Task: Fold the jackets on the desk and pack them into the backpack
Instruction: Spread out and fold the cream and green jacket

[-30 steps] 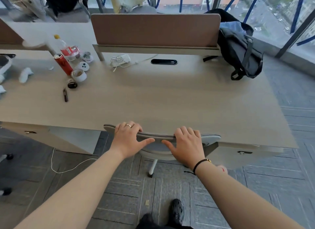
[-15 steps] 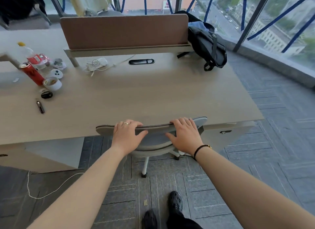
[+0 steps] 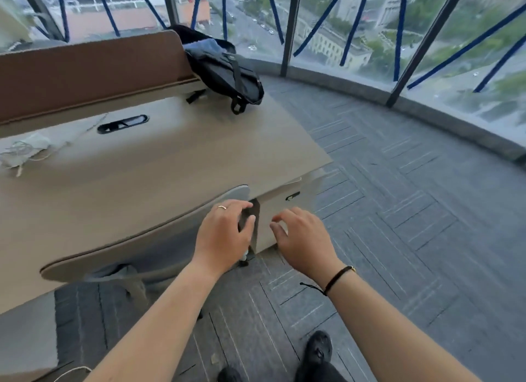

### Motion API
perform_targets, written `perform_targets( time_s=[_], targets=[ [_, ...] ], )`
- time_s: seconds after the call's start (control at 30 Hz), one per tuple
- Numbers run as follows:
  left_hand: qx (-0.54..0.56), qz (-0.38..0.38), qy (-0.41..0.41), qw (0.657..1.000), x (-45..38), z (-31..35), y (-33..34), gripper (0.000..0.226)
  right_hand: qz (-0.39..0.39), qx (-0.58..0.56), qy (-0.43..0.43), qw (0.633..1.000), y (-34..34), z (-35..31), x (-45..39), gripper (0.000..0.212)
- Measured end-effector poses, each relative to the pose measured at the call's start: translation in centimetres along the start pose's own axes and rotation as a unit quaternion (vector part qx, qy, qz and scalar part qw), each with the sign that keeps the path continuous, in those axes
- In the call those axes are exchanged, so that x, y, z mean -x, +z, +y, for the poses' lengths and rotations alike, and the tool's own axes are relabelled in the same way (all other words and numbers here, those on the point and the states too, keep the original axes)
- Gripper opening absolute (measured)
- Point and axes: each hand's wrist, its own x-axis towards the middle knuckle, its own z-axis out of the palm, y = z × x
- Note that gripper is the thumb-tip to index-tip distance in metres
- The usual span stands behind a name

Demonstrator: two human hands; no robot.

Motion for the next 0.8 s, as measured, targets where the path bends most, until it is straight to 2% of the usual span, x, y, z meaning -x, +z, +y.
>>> perform_targets(
  time_s=[0.2, 0.37, 0.6, 0.8],
  targets=[
    [-0.002, -0.047, 0.047, 0.998, -4.7, 7.8, 6.9, 0.025, 0.052, -0.079, 0.094, 0.991, -5.7, 9.1, 0.4, 0.021],
    [-0.021, -0.09, 0.084, 0.992, -9.3, 16.0, 13.8, 0.027, 0.081, -0.095, 0.113, 0.986, -10.8, 18.9, -1.0, 0.027],
    [-0.111, -0.135, 0.119, 0.977, -18.3, 28.6, 23.5, 0.038, 0.127, -0.081, 0.136, 0.979, -18.7, 32.6, -4.8, 0.034],
    [-0.145, -0.171, 0.157, 0.962, -24.1, 33.0, 29.3, 0.043, 0.119, -0.069, 0.135, 0.981, -22.1, 40.3, -9.9, 0.035]
  ],
)
